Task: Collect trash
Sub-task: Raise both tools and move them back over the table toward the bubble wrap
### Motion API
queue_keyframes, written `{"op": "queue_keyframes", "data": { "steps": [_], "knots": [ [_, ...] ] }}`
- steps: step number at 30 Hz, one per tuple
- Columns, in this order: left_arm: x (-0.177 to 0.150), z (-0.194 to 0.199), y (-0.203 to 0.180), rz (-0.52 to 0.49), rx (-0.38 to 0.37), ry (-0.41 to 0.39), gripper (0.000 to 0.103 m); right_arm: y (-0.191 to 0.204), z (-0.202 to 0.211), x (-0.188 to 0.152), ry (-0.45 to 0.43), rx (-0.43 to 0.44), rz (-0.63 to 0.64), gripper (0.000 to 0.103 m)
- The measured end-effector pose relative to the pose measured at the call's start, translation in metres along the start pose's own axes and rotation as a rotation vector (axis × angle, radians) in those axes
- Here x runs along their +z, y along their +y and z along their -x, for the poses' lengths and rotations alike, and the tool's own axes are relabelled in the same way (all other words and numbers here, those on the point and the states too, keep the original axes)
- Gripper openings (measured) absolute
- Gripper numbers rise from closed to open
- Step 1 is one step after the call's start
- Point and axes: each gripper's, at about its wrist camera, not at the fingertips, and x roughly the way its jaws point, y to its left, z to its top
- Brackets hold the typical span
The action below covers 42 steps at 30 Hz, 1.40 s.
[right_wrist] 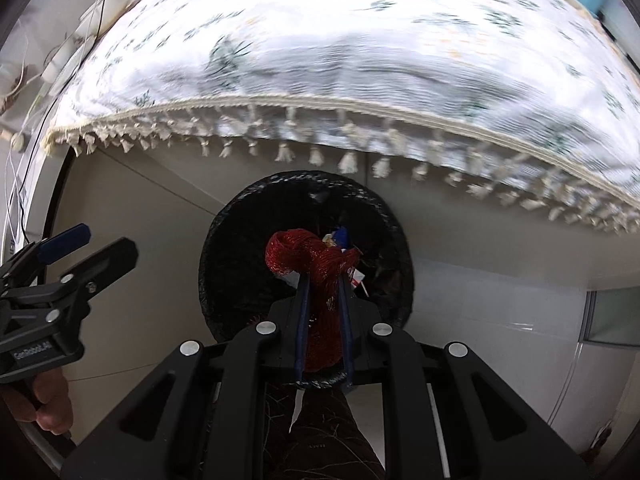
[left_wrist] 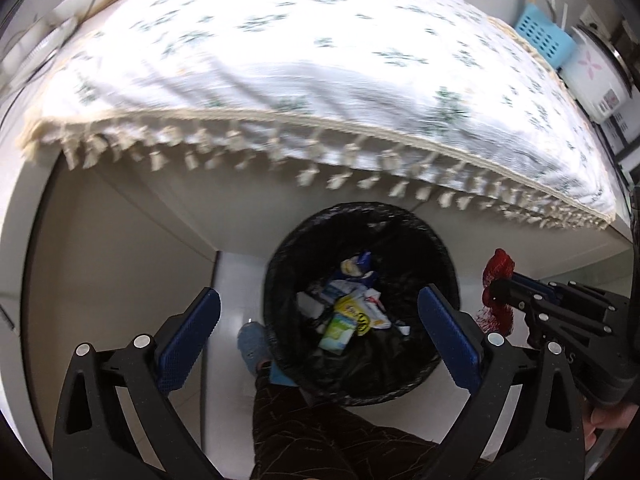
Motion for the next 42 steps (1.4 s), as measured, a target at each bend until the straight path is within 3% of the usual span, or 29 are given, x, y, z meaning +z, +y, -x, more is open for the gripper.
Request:
{"op": "queue_keyframes", "data": {
  "steps": [9, 21, 32, 38, 42],
  "knots": [
    [-0.002, 0.005, 0.023, 0.04, 0.028, 0.0, 0.097, 0.014, -0.006, 0.008, 0.003, -0.01, 0.03, 0.022],
    [0.007, 0.012, 0.021, 0.038, 0.021, -0.013, 0.097, 0.01, 0.014, 0.013, -0.04, -0.028, 0.027, 0.049],
    [0.023, 0.049, 0.007, 0.027, 0.011, -0.075, 0.097, 0.005, 0.074, 0.034, -0.193, -0.08, 0.056, 0.084],
    [0.042, 0.077, 0.003, 0.029, 0.02, -0.123, 0.097, 0.003, 0.105, 0.057, -0.272, -0.094, 0.062, 0.092],
    [0.06, 0.089, 0.004, 0.026, 0.021, -0.138, 0.097, 0.004, 0.119, 0.071, -0.308, -0.101, 0.059, 0.093]
  ]
}}
